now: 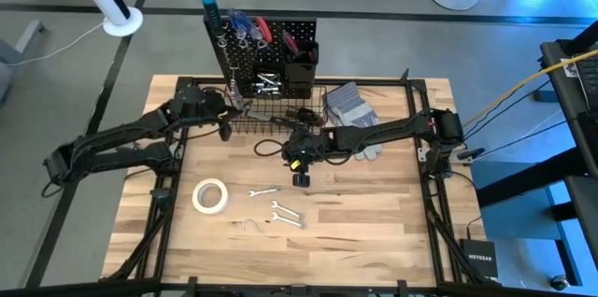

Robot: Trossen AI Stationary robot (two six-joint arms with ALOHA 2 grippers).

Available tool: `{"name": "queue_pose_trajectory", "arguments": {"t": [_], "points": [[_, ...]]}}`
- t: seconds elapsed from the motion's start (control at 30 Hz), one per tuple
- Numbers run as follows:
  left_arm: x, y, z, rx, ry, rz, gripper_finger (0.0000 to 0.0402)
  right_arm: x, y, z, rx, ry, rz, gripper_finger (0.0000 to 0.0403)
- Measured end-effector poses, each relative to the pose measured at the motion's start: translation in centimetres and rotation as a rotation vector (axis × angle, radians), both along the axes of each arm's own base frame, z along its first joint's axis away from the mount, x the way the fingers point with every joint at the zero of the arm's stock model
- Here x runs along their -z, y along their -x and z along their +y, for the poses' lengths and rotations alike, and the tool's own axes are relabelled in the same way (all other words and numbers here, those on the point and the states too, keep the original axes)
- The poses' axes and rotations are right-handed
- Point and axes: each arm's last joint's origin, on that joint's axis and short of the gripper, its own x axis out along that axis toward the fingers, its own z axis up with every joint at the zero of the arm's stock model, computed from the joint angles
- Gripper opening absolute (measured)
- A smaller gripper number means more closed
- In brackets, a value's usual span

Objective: Hang tools onto peg board
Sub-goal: Hang the wrench on the peg board

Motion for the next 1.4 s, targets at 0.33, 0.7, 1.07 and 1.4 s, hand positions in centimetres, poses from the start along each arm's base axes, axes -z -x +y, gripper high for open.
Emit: {"name": "queue_pose_trajectory", "arguments": {"t": [0.33, 0.7, 1.07, 1.4], "points": [[0.1, 0.6, 0.2, -0.02, 0.033, 0.006, 0.0004, 0.0, 0.0, 0.0, 0.004, -0.004, 0.002, 0.0121], [0.2, 1.1, 0.9, -0.072, 0.044, 0.011, 0.0004, 0.0, 0.0, 0.0, 0.004, -0.004, 0.001, 0.0121], [0.6, 0.7, 1.4, -0.096, 0.036, 0.034, 0.0018, 0.0, 0.0, 0.0, 0.005, -0.005, 0.0, 0.0121], [-0.6, 0.7, 1.4, -0.139, -0.005, 0.055, 0.0137, 0.0, 0.0, 0.0, 0.005, -0.005, -0.002, 0.0121]]}}
